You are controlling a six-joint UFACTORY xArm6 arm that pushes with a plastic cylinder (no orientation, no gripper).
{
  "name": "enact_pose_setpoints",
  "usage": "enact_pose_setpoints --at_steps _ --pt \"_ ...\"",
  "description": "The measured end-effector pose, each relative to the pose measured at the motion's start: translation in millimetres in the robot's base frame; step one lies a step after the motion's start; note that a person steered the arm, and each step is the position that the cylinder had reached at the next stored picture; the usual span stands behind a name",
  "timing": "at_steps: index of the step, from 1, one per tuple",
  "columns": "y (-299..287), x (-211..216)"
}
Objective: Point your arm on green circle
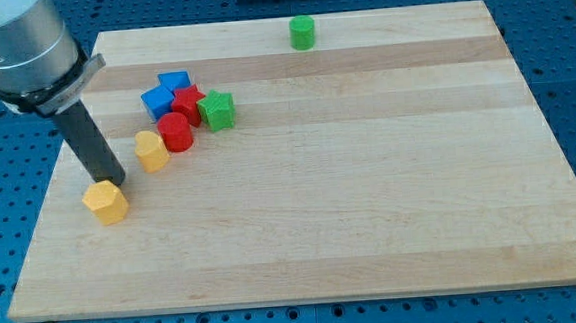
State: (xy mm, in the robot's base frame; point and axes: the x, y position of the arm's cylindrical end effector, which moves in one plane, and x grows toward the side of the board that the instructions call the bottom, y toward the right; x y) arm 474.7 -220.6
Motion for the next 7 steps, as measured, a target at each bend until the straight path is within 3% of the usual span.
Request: enact_pose_setpoints --at_steps 3,5,7 --pt "4 55" --pt "-12 14" --pt "-31 -58"
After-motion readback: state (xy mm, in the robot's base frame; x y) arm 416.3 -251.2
